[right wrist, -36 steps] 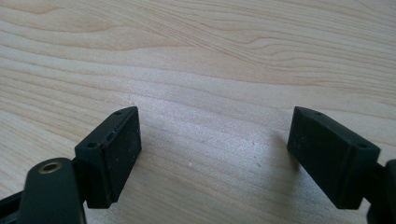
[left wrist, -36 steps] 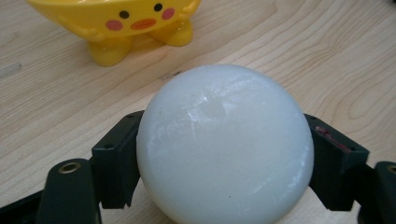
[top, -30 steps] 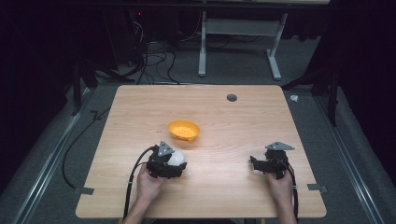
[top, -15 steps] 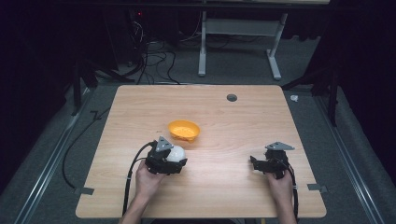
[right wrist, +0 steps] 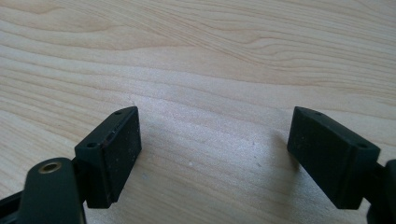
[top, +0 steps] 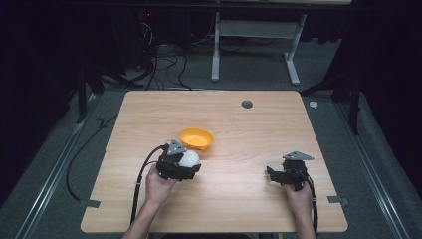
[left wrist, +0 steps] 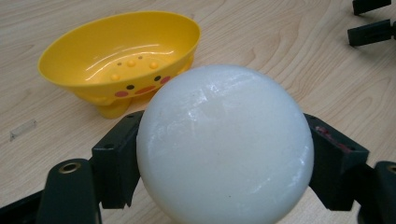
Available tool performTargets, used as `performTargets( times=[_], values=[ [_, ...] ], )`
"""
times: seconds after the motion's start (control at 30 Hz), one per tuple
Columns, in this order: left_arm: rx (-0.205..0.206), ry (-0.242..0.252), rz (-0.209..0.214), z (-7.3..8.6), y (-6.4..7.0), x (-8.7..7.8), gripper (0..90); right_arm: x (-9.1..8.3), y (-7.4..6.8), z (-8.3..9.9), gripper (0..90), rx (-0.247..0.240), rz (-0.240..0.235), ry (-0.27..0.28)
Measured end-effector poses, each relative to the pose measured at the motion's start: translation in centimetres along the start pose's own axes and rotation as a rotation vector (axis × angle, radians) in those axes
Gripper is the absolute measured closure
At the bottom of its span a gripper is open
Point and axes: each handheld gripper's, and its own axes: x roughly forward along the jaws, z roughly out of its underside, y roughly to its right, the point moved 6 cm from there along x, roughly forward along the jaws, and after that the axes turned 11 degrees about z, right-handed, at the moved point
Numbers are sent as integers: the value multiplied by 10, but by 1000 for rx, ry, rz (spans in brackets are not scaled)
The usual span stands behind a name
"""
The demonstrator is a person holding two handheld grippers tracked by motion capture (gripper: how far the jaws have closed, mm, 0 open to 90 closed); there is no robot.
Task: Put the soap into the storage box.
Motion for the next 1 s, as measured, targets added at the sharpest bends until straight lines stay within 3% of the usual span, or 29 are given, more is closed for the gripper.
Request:
performTargets(
  times=[0.8,0.9,1.0],
  values=[
    [1,10,37,-27,-11,5,239,0,0,0,183,0,0,0],
    [18,1,13,-31,-12,6,239,0,0,0,183,-1,0,0],
    [20,-2,19,-35,-13,7,239,0,0,0,183,0,-2,0]
  ],
)
